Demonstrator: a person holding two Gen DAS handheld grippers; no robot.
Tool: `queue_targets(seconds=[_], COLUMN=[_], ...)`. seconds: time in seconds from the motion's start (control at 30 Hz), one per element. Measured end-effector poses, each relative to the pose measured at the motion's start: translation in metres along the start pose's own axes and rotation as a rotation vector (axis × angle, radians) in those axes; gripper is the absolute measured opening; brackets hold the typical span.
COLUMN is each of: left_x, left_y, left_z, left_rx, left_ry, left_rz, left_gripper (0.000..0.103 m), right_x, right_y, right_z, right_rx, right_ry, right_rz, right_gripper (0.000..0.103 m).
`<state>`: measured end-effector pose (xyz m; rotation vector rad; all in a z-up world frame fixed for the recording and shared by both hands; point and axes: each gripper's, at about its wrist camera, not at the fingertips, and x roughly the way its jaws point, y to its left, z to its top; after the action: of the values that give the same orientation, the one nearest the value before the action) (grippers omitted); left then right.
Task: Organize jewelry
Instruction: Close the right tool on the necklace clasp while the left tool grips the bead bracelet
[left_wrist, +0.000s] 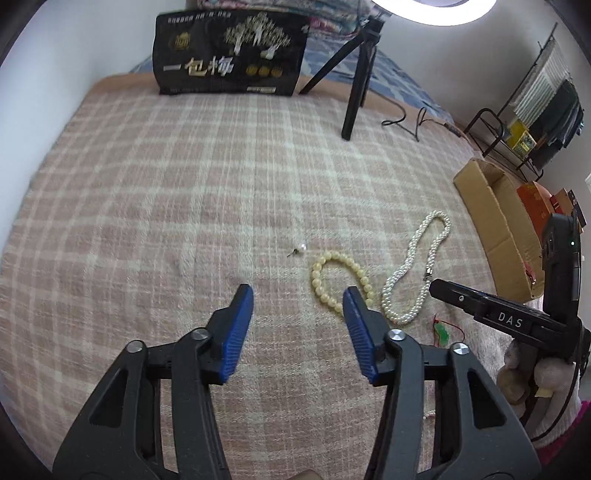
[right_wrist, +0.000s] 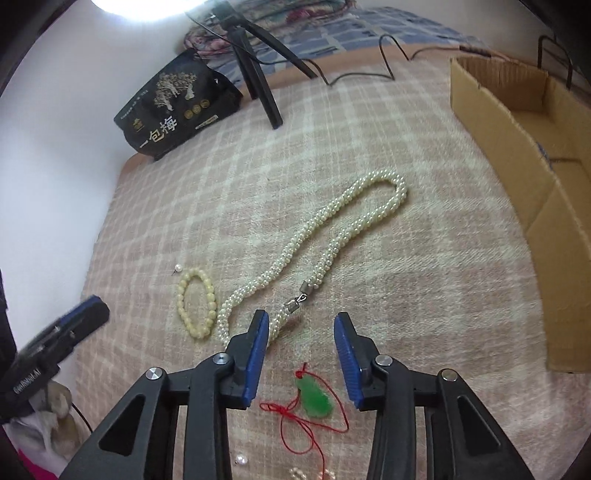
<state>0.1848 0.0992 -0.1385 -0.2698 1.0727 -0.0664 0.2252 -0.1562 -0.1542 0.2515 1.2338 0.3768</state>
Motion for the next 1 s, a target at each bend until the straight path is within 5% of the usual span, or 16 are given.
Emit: queue_targets(seconds=[0.4,0.83,1.0], left_x=[0.045,0.078,0.083], left_y=[-0.002,-0.021,-0.032], left_z=[0.006,0.012,0.01], left_rx=[-0.062,-0.033,0.041], left_ry=[0.107,0.114,0.076], left_rz=[-0.034,0.067,0.156], left_gripper=[0.047,0.046,0.023], right_x=[0.018,0.019,0.018], right_y=[0.005,0.011,0.011], right_z=[0.011,0.012,0.011], right_rx=[-0.011,-0.145,-0.157], right_ry=[0.002,-0.012,-0.016], right_rz=[-0.034,-0.158,-0.173], right_gripper=[0.036,0.012,0.011])
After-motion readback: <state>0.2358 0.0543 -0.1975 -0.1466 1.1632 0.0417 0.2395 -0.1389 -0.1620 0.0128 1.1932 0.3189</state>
